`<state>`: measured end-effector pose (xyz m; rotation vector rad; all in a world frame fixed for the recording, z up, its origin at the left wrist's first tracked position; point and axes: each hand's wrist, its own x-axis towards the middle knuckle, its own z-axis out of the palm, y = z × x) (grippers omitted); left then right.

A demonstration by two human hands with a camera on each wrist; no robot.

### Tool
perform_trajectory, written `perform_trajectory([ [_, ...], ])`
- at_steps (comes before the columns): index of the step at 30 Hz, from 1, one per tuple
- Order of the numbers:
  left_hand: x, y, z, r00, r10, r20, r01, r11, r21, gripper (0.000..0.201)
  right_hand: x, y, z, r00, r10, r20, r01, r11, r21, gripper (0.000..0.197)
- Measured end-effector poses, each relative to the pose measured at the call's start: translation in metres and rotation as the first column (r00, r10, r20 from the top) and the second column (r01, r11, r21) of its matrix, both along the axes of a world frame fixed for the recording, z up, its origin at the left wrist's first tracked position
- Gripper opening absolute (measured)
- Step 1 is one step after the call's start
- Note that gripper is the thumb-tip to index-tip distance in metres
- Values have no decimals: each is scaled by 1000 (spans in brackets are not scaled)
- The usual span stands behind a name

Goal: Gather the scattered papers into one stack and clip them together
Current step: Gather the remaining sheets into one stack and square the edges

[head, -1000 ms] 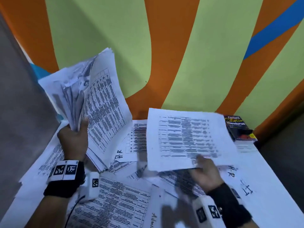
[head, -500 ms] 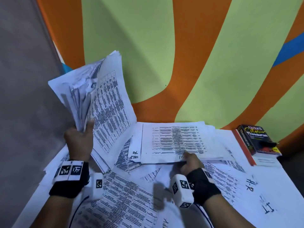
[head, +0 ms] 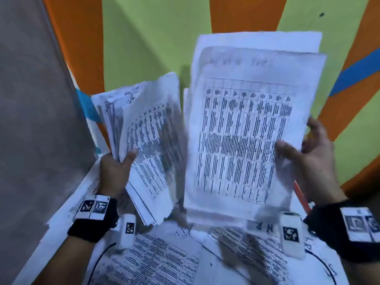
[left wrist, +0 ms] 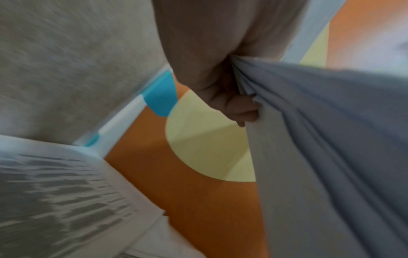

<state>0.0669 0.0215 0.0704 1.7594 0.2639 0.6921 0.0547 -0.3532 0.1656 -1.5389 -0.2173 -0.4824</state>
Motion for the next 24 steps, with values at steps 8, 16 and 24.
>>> perform_trajectory([
  [8,9,-50,10,914,-386,-121,380,922,-70,11,46,9,-38,887,126,-443,-123,992,37,23],
  [16,0,-72,0,819,-535,-208,496,842,-213,52,45,29,-80,778,170,-604,-143,985,94,34],
  [24,10,-87,31,907,-417,-62,418,909,3,45,35,55,-46,981,-106,-164,106,994,-4,32],
])
